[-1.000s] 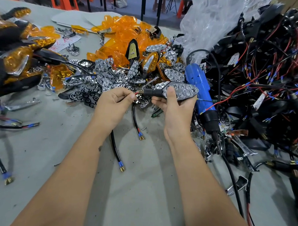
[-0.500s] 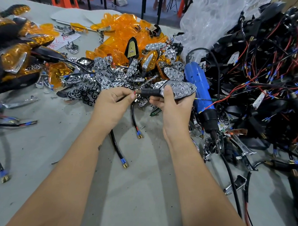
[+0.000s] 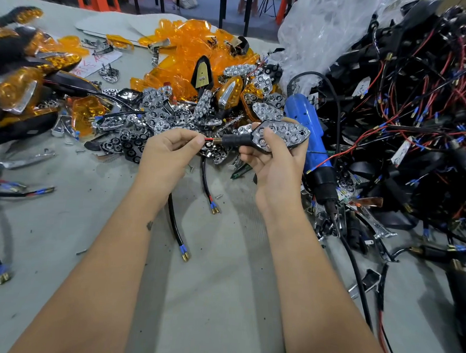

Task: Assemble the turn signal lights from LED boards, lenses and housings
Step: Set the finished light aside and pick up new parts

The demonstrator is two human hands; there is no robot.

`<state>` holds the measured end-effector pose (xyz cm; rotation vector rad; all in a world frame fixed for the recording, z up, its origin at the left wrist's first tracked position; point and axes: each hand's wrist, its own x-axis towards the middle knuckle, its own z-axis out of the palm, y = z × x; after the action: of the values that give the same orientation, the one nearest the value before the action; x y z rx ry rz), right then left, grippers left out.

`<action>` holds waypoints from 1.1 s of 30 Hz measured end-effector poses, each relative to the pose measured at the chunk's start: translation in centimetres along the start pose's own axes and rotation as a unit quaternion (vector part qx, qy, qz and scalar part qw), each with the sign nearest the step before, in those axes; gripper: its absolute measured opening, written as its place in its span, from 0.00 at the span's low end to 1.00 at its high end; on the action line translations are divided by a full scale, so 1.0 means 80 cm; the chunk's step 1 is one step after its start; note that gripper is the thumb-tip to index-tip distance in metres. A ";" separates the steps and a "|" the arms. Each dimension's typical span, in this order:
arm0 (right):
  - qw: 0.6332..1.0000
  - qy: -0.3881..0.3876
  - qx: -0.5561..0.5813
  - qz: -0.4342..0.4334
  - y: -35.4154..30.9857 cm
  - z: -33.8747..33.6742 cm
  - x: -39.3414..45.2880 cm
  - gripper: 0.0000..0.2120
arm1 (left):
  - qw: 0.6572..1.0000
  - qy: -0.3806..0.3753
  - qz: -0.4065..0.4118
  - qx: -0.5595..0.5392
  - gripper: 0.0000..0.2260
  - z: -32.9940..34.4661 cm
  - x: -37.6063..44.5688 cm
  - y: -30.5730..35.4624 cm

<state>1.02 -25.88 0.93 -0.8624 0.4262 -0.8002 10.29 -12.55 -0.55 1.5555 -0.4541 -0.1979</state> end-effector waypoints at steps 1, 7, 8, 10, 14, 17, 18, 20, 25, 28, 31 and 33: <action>1.000 -0.004 0.002 0.007 0.000 0.000 0.000 0.26 | 1.000 -0.004 0.003 -0.001 0.05 0.000 0.000 0.000; 1.000 -0.018 -0.018 0.006 0.002 -0.001 0.000 0.22 | 1.000 -0.008 0.012 0.007 0.05 0.000 -0.001 -0.001; 1.000 -0.022 -0.021 0.004 0.003 -0.001 0.000 0.21 | 1.000 -0.011 0.006 0.006 0.05 0.001 0.000 -0.001; 0.999 -0.026 -0.030 0.004 0.003 0.001 -0.002 0.21 | 1.000 -0.015 -0.004 0.002 0.06 0.001 0.000 -0.002; 0.998 -0.042 -0.043 0.008 0.003 0.000 -0.005 0.22 | 0.999 -0.018 -0.026 0.003 0.11 0.001 0.000 -0.002; 0.997 -0.067 -0.017 0.031 0.000 0.003 -0.008 0.18 | 0.999 0.011 -0.037 0.024 0.16 0.003 0.000 -0.002; 0.996 -0.077 -0.004 0.046 -0.001 0.004 -0.010 0.20 | 0.998 0.028 -0.037 0.032 0.15 0.004 0.001 -0.002; 0.992 -0.104 0.027 0.067 -0.004 0.005 -0.009 0.21 | 0.997 0.056 -0.042 0.026 0.12 0.004 0.002 -0.001; 0.983 -0.130 0.095 0.086 -0.005 -0.004 -0.003 0.32 | 0.995 0.048 -0.058 -0.062 0.06 -0.001 0.002 0.002; 0.981 -0.131 0.091 0.107 -0.005 -0.003 -0.004 0.34 | 0.997 0.017 -0.045 -0.052 0.07 0.000 0.000 0.001; 0.979 -0.142 0.097 0.110 -0.007 -0.003 -0.005 0.26 | 0.997 0.003 -0.047 -0.057 0.08 -0.002 -0.001 0.003; 0.978 -0.153 0.094 0.103 -0.009 -0.003 -0.005 0.21 | 0.996 0.001 -0.054 -0.064 0.09 -0.002 -0.001 0.004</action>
<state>0.27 -25.96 1.37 -0.7352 0.1605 -0.4959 10.26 -12.38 -0.26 1.4546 -0.3491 -0.3024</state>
